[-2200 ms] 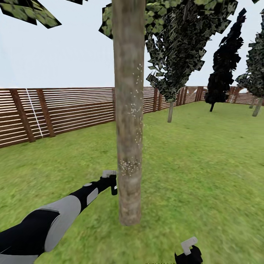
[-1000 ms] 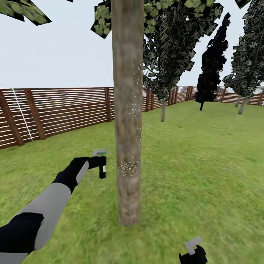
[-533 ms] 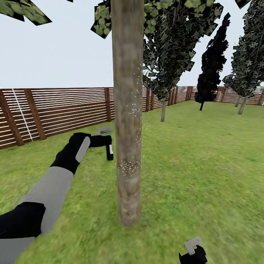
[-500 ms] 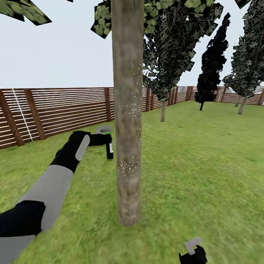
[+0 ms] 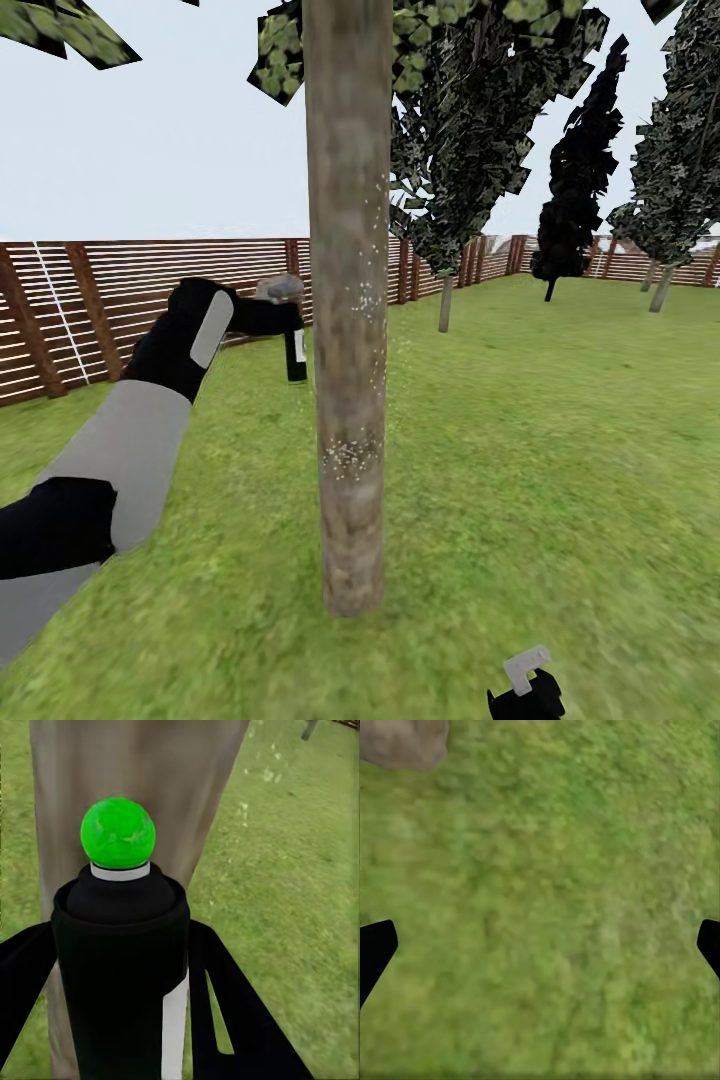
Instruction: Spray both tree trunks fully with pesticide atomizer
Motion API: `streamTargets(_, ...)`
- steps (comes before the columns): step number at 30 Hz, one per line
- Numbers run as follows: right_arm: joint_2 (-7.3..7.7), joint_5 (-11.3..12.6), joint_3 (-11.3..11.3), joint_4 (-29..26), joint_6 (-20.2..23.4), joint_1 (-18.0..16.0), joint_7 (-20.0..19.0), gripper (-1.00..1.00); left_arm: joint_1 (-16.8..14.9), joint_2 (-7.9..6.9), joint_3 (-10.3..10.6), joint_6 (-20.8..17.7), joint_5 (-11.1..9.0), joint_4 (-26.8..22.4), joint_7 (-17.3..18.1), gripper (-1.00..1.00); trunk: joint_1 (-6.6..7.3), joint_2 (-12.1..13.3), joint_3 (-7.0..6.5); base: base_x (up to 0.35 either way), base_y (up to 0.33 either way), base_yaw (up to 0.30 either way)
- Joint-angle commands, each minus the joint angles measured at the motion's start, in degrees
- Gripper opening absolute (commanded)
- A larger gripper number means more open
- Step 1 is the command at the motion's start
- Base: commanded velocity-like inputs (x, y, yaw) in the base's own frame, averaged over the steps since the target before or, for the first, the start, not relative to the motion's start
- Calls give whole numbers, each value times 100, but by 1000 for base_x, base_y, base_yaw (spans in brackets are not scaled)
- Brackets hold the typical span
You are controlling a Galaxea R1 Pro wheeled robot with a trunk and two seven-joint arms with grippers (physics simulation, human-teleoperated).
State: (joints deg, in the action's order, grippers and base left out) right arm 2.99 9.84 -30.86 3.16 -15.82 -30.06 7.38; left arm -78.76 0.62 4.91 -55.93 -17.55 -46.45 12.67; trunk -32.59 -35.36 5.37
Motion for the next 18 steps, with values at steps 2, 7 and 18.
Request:
streamTargets(2,0,0,1,0,0,0,-4,100,-185,0,1,-33,6,8,5,-100,0,1,1,0,0,0)
streamTargets(7,-7,-168,-2,0,0,0,-8,100,-566,0,-7,-56,6,153,10,-100,0,1,1,0,0,0)
streamTargets(18,-165,-369,-3,0,8,0,-9,100,-1814,0,-148,-67,-4,891,17,-100,0,1,1,0,0,0)
